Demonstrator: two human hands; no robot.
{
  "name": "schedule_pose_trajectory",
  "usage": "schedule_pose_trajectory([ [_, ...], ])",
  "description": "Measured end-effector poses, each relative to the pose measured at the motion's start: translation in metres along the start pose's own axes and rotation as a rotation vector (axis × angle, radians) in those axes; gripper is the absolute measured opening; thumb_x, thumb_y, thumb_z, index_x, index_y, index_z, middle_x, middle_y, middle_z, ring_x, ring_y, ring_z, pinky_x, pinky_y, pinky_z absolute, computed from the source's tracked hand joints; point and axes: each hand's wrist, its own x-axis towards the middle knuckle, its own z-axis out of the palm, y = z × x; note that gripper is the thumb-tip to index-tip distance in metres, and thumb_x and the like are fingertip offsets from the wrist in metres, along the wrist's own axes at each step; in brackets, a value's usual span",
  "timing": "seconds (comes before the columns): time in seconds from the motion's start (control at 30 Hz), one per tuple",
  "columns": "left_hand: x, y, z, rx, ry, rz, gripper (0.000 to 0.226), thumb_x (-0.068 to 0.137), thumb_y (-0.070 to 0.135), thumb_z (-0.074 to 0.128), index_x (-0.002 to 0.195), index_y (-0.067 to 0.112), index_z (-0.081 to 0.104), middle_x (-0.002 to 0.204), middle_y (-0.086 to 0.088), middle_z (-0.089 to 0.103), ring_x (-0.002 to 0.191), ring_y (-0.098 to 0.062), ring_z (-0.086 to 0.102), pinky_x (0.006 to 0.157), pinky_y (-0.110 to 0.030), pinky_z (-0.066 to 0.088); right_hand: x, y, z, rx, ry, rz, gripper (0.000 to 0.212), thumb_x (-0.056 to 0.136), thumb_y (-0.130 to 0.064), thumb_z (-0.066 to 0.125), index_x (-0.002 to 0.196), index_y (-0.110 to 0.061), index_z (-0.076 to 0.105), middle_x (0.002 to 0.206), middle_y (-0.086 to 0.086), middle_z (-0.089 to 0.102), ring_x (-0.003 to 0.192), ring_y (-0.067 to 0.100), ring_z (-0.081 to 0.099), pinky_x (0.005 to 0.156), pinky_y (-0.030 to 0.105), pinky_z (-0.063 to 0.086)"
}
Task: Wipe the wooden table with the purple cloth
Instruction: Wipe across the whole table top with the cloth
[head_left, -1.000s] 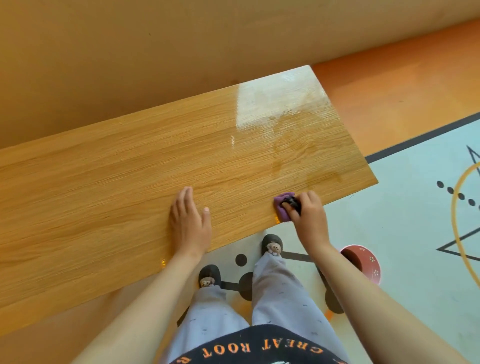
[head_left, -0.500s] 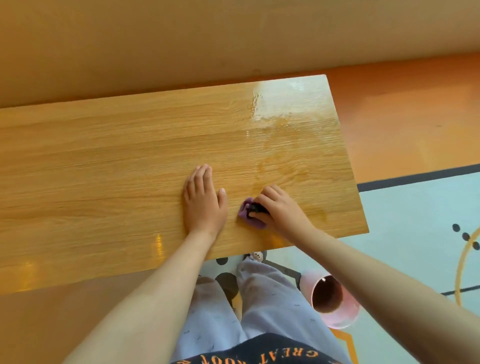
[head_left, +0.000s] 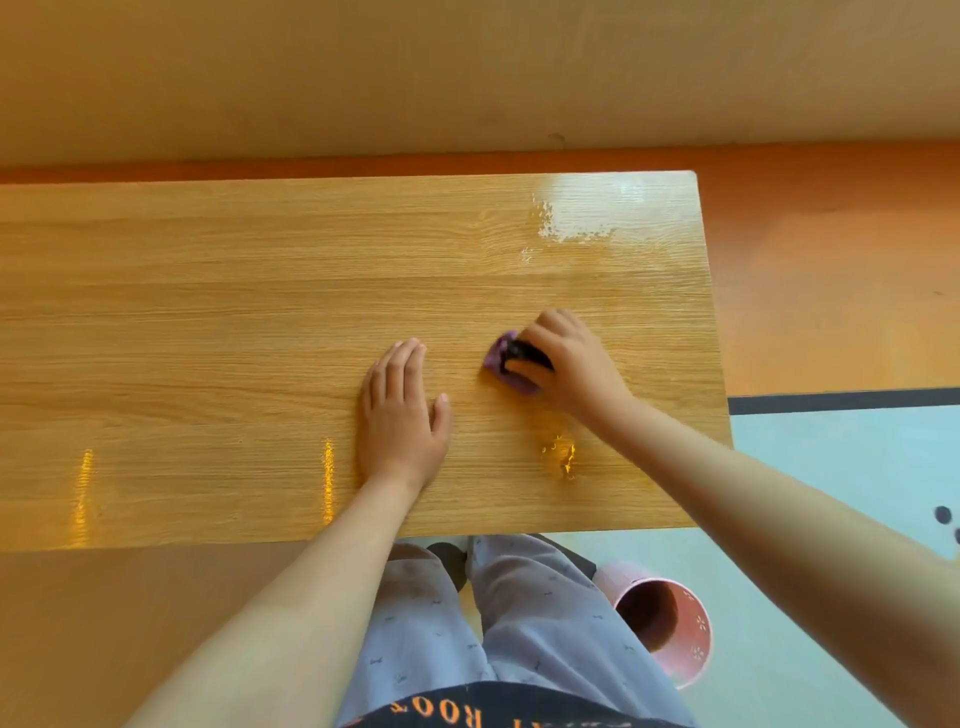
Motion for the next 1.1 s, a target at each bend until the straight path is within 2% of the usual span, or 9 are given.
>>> schedule_pose_trajectory([
  [0.13,0.000,0.001,0.000,-0.001,-0.005,-0.007,0.061,0.089,0.036,0.035,0.143,0.007,0.037,0.149,-0.008,0.038,0.140,-0.024,0.028,0.117,-0.043,0.022,-0.039,-0.007,0.002,0.010,-0.077,-0.145,0.026,0.088,-0.030,0.056,0.087,-0.006,0.064,0.080,0.007,0.056,0.075,0.023,0.045,0.068,0.029,0.039],
  [0.23,0.001,0.001,0.000,0.005,-0.010,-0.015,0.061,0.089,0.036,0.035,0.143,0.008,0.036,0.150,-0.007,0.037,0.141,-0.023,0.027,0.118,-0.042,0.022,-0.011,0.006,0.001,-0.010,-0.067,-0.155,0.030,0.088,-0.033,0.054,0.088,-0.005,0.065,0.080,0.008,0.057,0.075,0.026,0.049,0.067,0.032,0.042],
  [0.37,0.001,-0.001,0.001,0.002,-0.021,-0.017,0.060,0.089,0.035,0.039,0.143,0.008,0.037,0.149,-0.007,0.037,0.141,-0.023,0.028,0.116,-0.043,0.024,0.063,0.030,-0.010,-0.014,0.036,0.000,0.030,0.087,-0.032,0.058,0.087,-0.003,0.063,0.084,0.012,0.057,0.082,0.028,0.049,0.069,0.036,0.040],
  [0.47,0.002,-0.001,0.002,-0.010,-0.015,-0.020,0.060,0.088,0.034,0.041,0.143,0.008,0.037,0.149,-0.007,0.038,0.141,-0.023,0.028,0.116,-0.044,0.025,0.115,0.047,-0.017,-0.015,0.083,0.106,0.026,0.089,-0.030,0.060,0.089,-0.004,0.062,0.092,0.013,0.056,0.090,0.028,0.048,0.069,0.028,0.031],
  [0.73,0.004,0.000,0.003,0.005,-0.009,-0.025,0.061,0.087,0.033,0.041,0.142,0.007,0.038,0.149,-0.007,0.039,0.141,-0.021,0.028,0.116,-0.038,0.019,0.179,0.070,-0.014,0.044,0.250,0.274,0.025,0.089,-0.030,0.058,0.094,-0.005,0.062,0.099,0.011,0.057,0.096,0.027,0.048,0.077,0.026,0.033],
  [0.93,0.002,0.000,0.002,0.002,-0.020,-0.029,0.060,0.088,0.033,0.041,0.143,0.008,0.037,0.148,-0.007,0.039,0.140,-0.022,0.028,0.116,-0.039,0.022,0.166,0.078,-0.016,0.039,0.357,0.443,0.024,0.089,-0.025,0.055,0.097,-0.002,0.058,0.104,0.016,0.056,0.101,0.030,0.048,0.081,0.031,0.034],
  [1.1,0.004,0.001,0.003,-0.004,-0.022,-0.034,0.060,0.087,0.033,0.040,0.142,0.009,0.037,0.147,-0.007,0.040,0.139,-0.023,0.030,0.114,-0.041,0.024,0.106,0.143,-0.066,-0.062,0.478,0.675,0.029,0.090,-0.027,0.053,0.101,0.000,0.057,0.109,0.021,0.055,0.104,0.034,0.047,0.087,0.034,0.032],
])
